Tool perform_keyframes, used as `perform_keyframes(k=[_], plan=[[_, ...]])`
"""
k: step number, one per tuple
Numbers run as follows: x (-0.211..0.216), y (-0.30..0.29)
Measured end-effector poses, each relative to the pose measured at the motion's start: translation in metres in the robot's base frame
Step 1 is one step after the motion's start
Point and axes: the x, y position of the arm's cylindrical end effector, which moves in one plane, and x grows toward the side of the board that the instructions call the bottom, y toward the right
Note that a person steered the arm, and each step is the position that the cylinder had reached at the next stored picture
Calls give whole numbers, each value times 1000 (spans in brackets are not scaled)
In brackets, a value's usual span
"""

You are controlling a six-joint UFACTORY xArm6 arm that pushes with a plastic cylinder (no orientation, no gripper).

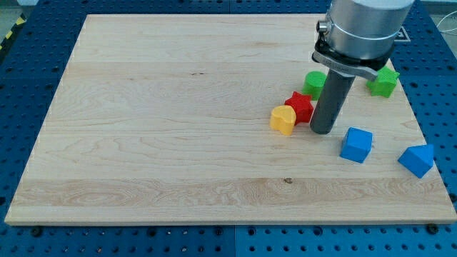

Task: Push red star above the yellow heart

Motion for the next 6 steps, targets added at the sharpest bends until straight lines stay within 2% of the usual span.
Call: perform_keyframes(k=[4,6], plan=[[-26,0],[-5,-3]])
